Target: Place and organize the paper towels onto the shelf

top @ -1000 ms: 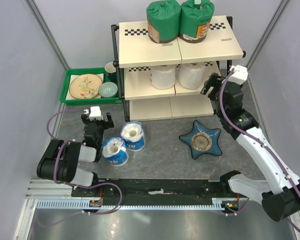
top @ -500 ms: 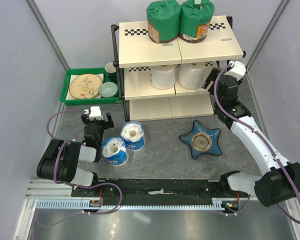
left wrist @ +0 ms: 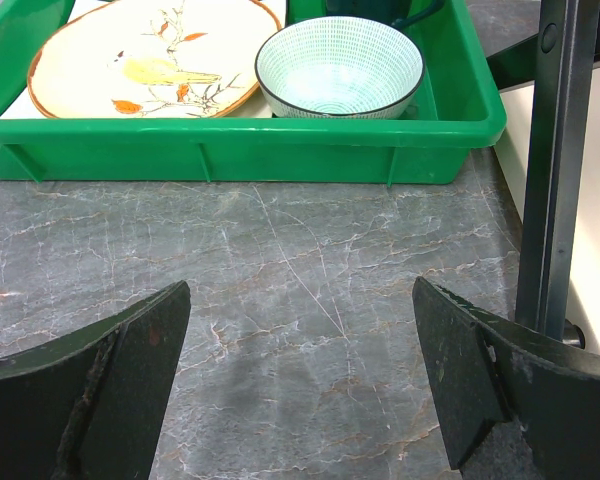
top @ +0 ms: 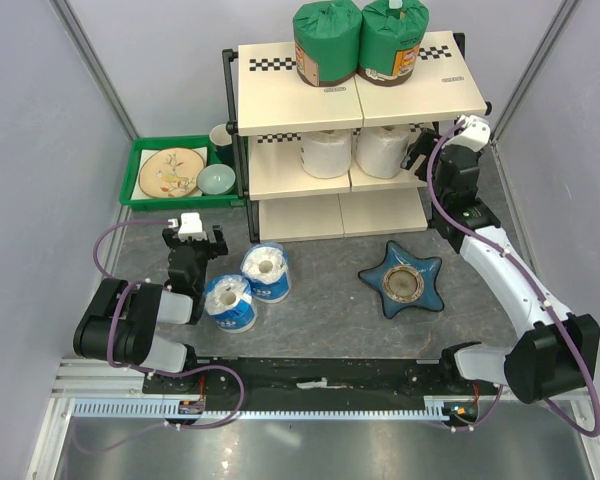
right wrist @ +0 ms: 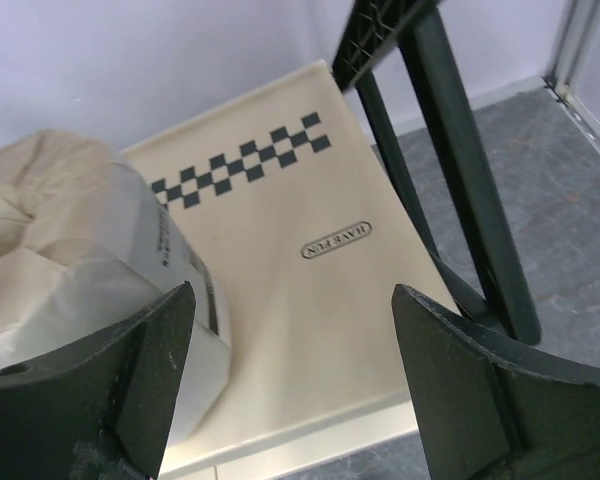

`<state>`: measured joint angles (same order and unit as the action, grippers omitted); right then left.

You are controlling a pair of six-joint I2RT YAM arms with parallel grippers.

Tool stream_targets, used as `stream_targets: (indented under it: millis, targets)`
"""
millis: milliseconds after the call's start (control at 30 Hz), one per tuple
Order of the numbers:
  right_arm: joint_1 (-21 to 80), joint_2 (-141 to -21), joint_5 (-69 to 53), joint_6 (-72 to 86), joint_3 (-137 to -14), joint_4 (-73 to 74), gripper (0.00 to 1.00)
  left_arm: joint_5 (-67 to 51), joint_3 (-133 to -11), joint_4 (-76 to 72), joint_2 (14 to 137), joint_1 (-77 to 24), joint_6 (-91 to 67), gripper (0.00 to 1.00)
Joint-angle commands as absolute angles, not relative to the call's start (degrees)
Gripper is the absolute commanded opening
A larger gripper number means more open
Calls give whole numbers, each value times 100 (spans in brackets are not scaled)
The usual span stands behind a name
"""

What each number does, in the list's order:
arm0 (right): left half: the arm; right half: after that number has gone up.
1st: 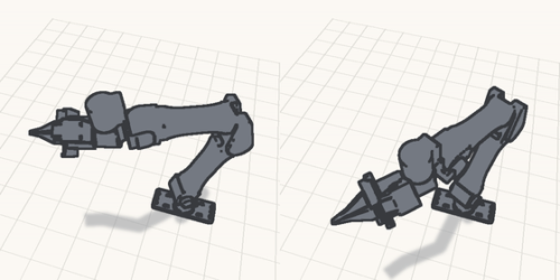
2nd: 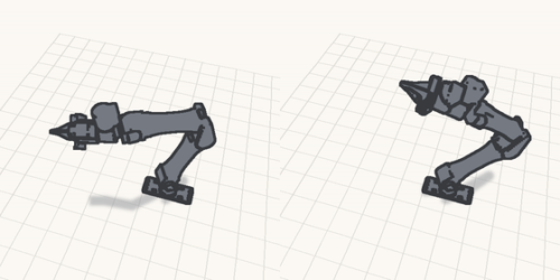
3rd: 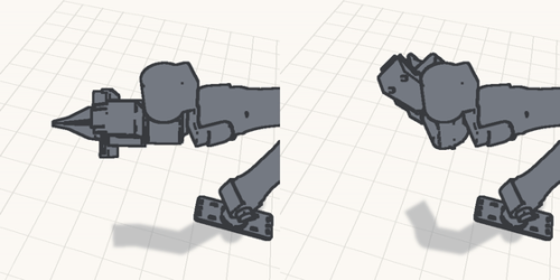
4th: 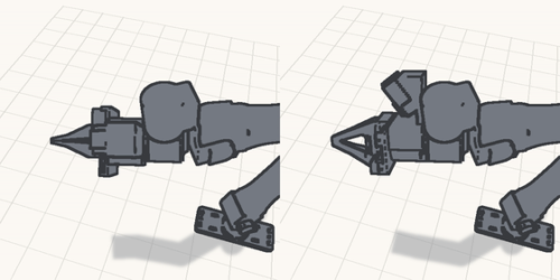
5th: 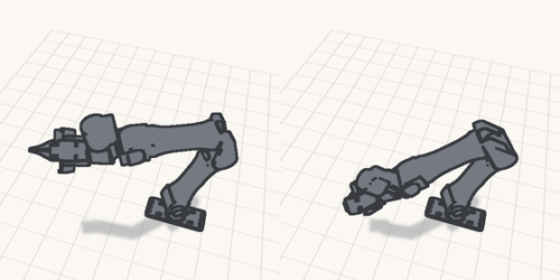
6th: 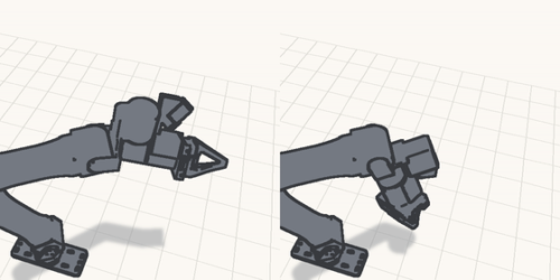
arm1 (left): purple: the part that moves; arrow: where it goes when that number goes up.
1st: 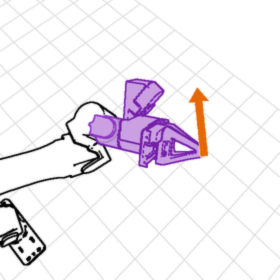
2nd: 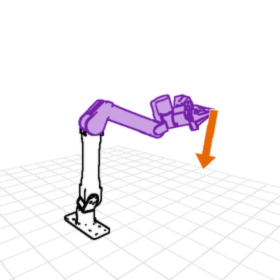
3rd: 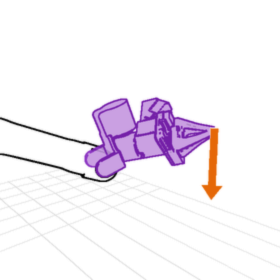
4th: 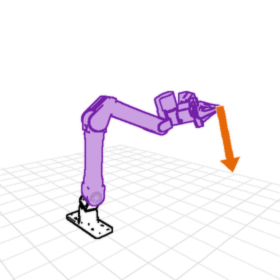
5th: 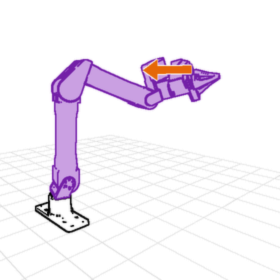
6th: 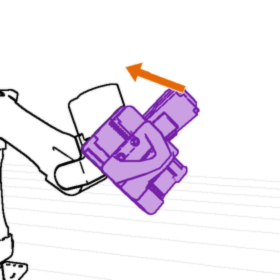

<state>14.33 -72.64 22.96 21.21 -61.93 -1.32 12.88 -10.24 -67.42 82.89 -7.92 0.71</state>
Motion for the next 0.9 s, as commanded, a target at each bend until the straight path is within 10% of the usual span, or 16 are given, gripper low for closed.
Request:
stream_targets:
  millis: [0, 867]
  targets:
    - [1397, -7321, 1916, 2144, -6135, -615, 88, 1274, -1107, -6996, 8297, -756, 123, 99]
    - [1397, -7295, 1301, 2162, -5977, -765, 87, 1275, -1107, -6987, 8306, -756, 123, 99]
